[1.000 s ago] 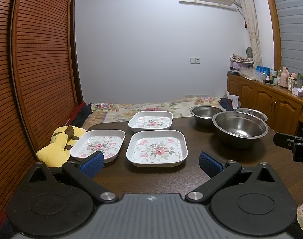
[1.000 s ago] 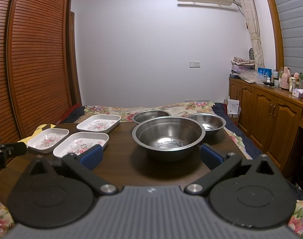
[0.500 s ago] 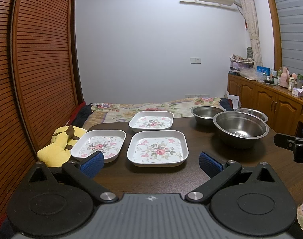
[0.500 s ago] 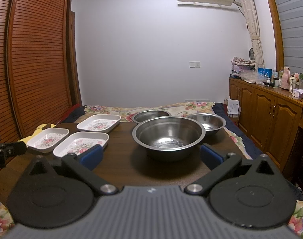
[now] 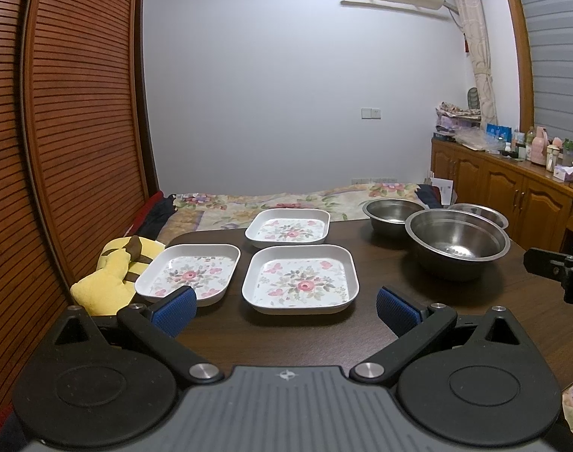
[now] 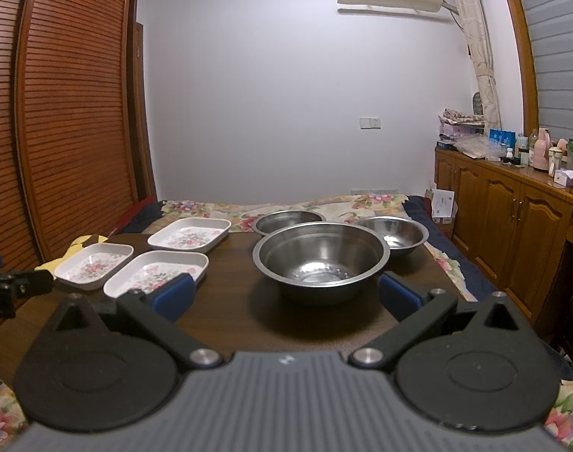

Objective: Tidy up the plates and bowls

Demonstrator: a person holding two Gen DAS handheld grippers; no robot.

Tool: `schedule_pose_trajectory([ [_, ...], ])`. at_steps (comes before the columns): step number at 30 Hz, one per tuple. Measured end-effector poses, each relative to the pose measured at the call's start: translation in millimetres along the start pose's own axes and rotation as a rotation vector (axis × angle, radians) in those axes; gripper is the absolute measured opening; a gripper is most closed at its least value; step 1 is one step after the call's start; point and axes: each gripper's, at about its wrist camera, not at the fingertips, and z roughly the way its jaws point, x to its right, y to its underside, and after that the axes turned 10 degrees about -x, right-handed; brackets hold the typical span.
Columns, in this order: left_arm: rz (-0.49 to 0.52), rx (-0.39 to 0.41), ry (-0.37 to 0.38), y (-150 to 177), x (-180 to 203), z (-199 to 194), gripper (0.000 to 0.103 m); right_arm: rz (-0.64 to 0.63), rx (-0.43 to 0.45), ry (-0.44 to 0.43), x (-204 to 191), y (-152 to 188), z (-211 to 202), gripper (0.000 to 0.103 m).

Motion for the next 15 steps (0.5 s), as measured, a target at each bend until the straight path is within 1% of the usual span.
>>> schedule_pose_trajectory([
  [7,-0.004,-0.007,-0.005,2,-2,6,0.103,-0.002,-0.007,-0.002,1,1,2,0.103],
  [15,-0.013,-0.034,-0.009,7,-6,16,0.103,0.002,-0.016,-0.003,-1,2,5,0.103],
])
